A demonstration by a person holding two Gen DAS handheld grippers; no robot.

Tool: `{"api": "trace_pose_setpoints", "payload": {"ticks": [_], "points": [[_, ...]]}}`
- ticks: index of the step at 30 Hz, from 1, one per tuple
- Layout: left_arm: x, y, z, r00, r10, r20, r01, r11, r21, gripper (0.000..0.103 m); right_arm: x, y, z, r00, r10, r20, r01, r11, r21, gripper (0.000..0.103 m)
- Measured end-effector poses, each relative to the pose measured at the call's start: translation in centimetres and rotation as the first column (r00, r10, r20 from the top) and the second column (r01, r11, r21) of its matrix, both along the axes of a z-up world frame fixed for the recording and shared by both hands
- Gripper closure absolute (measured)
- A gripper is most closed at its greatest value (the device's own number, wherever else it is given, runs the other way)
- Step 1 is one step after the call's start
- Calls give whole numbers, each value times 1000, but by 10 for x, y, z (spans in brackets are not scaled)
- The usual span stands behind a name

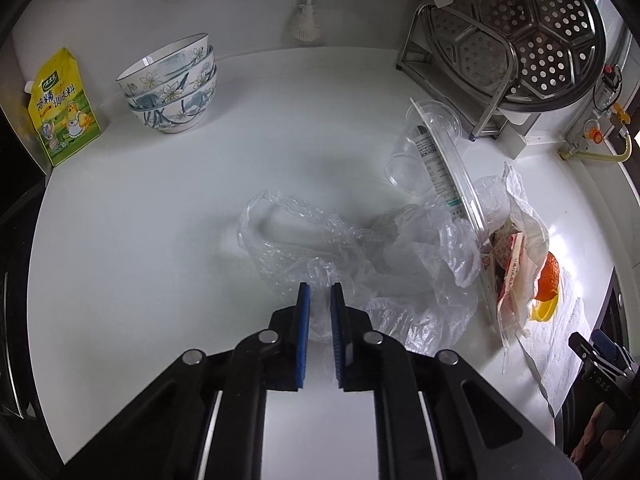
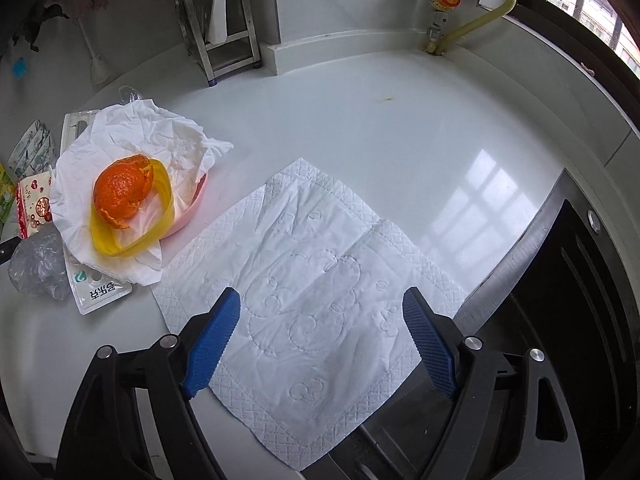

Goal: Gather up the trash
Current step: 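Close the right gripper on the white napkin while the left gripper approaches the plastic bag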

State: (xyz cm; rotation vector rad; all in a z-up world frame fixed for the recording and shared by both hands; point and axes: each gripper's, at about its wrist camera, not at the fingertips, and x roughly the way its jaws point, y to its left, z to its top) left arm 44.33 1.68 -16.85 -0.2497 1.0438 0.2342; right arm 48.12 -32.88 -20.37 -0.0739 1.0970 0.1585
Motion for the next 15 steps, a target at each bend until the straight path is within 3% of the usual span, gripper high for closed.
{"api": "trace_pose_setpoints", "payload": {"ticks": [9,15], "points": [[-12,2,21,998,-35,47,34,999,18,95,18,10,-19,999,20,-31,-22,997,-73,23],[-21,9,34,997,-34,66,33,999,14,95,11,11,-20,999,32,-11,-33,999,-13,26]]}}
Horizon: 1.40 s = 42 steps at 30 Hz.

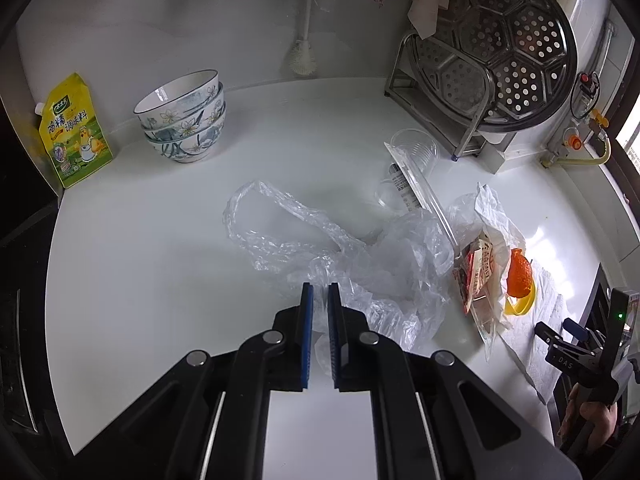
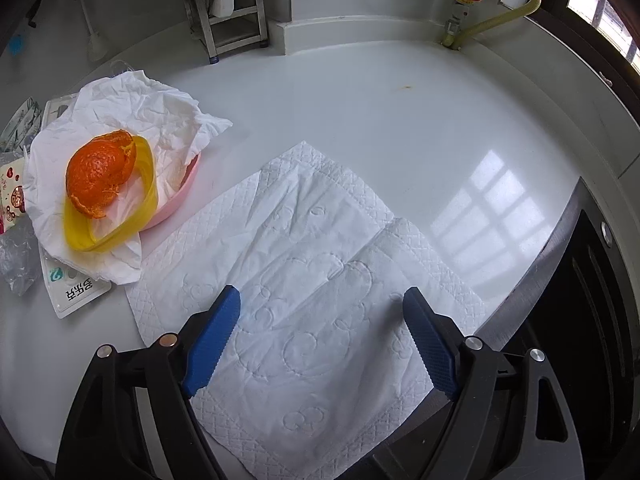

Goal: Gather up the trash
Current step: 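Close the right gripper on the white napkin while the left gripper approaches the plastic bag, then grasp the crumpled clear plastic bag with the left gripper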

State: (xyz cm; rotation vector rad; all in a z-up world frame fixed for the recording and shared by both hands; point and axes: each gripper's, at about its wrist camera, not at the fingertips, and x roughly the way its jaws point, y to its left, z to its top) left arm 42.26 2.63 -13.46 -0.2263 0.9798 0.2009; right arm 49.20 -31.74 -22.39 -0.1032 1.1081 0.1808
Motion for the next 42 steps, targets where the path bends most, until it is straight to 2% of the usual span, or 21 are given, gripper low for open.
{"api": "trace_pose_setpoints", "payload": {"ticks": [2,3,5,6,7,8,11,16,25,32,42], "points": [[-4,1,5,1000,-5,5,6,1000,-3,95,-4,6,2,999,32,15,-32,999,0,43],[-6,1,7,1000,-8,6,8,1000,1,95,-5,10,4,999,45,15,-45,999,0,48],[-10,1,12,1000,-19,11,19,1000,6,95,-8,18,6,998,68,13,-68,998,1,71],[-11,0,14,1000,-24,14,24,1000,6,95,-9,22,6,997,75,12,-75,997,-1,78],[-13,1,16,999,-29,15,29,1000,4,95,-9,25,7,997,79,8,-79,997,2,92],[-14,1,18,999,-33,16,33,999,3,95,-9,26,7,997,76,-1,-76,997,13,97],[-19,1,25,999,-46,25,46,999,-5,96,-14,21,11,999,35,-18,-33,995,93,99],[-29,6,40,996,-75,53,76,997,-10,96,-33,11,33,1000,-31,-4,31,986,164,99],[-46,24,78,982,-136,132,136,991,12,96,-77,13,73,994,-92,50,82,979,185,99],[-48,26,120,950,-205,234,200,979,45,96,-97,19,89,989,-127,78,109,973,202,99],[-58,27,159,919,-245,308,233,969,75,99,-114,15,115,980,-154,127,122,965,232,99]]}}
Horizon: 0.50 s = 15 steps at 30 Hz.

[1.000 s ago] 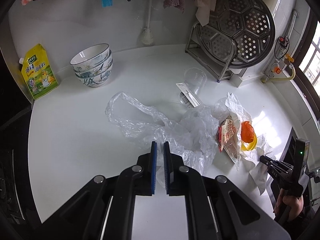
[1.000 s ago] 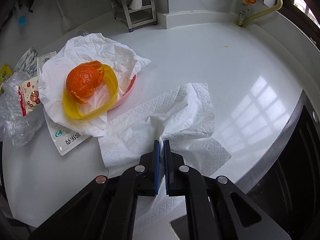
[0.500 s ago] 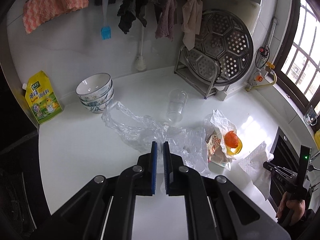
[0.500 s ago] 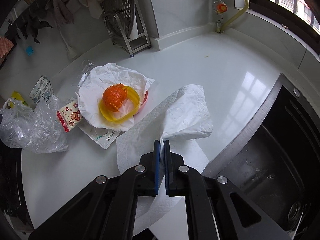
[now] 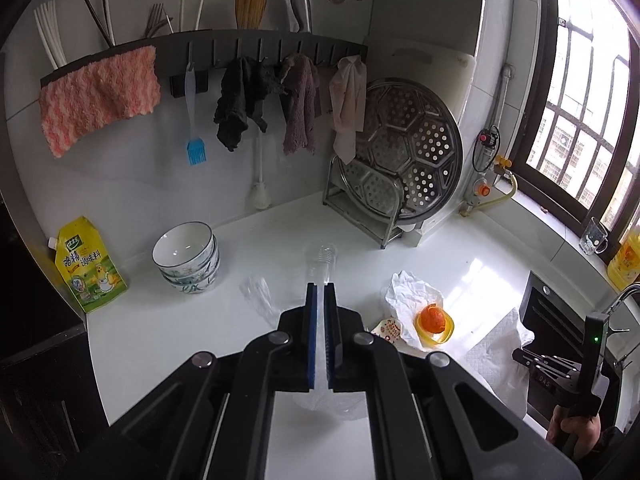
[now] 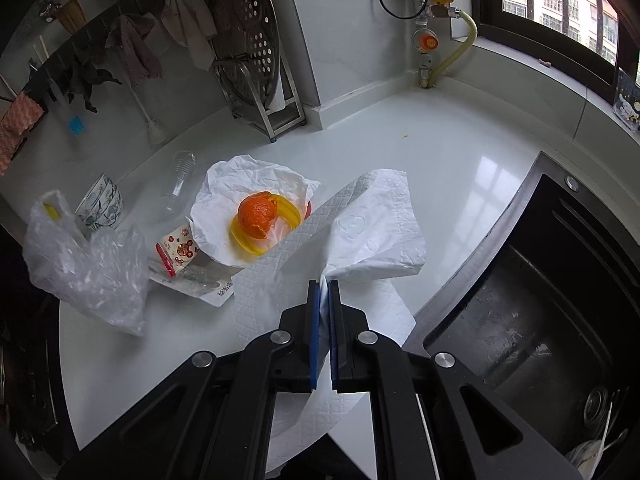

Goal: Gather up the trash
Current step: 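Grasp the crumpled clear plastic bag with the left gripper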

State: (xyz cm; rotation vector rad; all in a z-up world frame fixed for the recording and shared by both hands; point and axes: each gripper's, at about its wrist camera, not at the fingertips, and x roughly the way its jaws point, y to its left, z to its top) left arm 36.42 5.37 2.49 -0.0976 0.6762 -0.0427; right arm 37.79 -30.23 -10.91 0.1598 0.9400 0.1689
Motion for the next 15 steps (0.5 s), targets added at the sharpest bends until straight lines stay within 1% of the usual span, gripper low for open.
{"api": "trace_pose_setpoints", "payload": {"ticks": [3,6,12,14,15], "points": [[-3,-1,3,1000,-14,1,14,1000,0,99,-5,-1,4,1000,-7,11,7,1000,5,99],[-5,2,-3,1000,-21,-22,21,1000,-8,99,-11,-1,5,1000,-17,11,17,1000,10,99],[-16,14,-41,991,-7,-132,-1,998,-64,99,-20,0,4,1000,-22,-1,22,1000,1,99],[-22,17,-54,986,10,-166,-22,997,-73,96,-21,1,4,1000,-17,-5,17,1000,-5,99],[-25,18,-60,983,16,-183,-31,996,-83,92,-21,2,4,1000,-12,-6,12,1000,-9,99]]}}
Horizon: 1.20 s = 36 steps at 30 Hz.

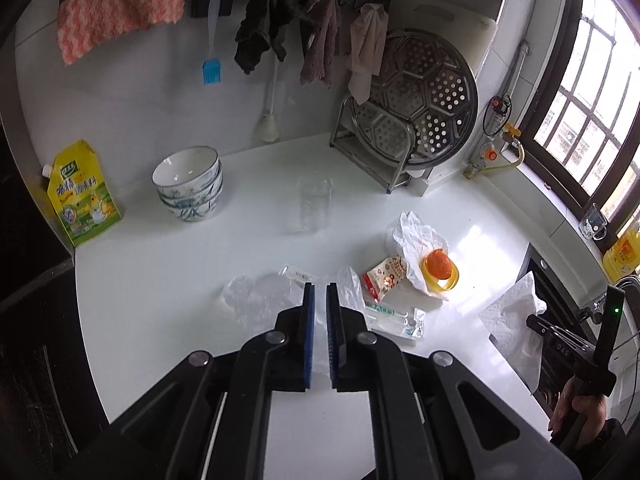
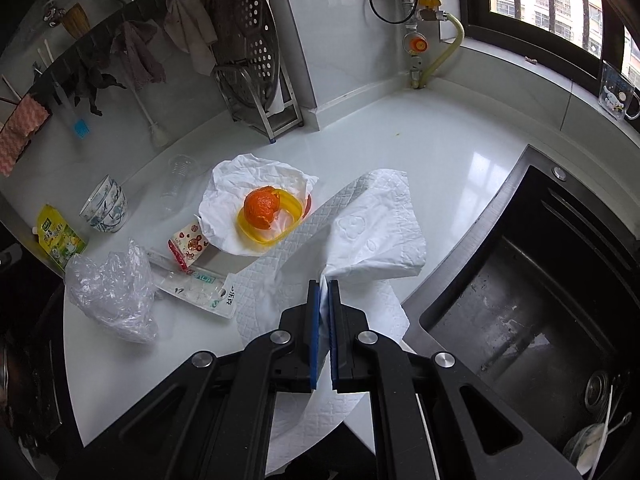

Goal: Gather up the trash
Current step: 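Grasp the crumpled clear plastic bag with the left gripper, then carry the bag and napkin down to the bin and open both grippers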

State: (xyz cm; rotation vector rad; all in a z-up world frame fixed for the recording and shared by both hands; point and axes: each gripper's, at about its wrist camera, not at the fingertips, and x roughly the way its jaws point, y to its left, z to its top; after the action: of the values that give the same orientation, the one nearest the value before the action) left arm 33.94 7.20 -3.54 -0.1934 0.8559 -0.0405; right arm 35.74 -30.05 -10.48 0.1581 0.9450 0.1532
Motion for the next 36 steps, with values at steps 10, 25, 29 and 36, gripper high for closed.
{"api": "trace_pose_setpoints", "payload": {"ticks": [10,25,29,36], "points": [[-15,3,-45,989,113,-92,-119,991,-67,19,11,6,3,999,50,4,-50,999,-8,99],[45,-20,-129,923,302,-238,-331,939,-91,24,21,-26,9,998,56,5,-56,998,-18,99],[52,-22,-128,933,257,-250,-289,952,-97,83,21,-31,8,999,46,7,-45,999,-17,99],[27,-7,-86,962,228,-149,-241,968,-74,95,20,-27,12,999,34,16,-34,999,-2,99]]}}
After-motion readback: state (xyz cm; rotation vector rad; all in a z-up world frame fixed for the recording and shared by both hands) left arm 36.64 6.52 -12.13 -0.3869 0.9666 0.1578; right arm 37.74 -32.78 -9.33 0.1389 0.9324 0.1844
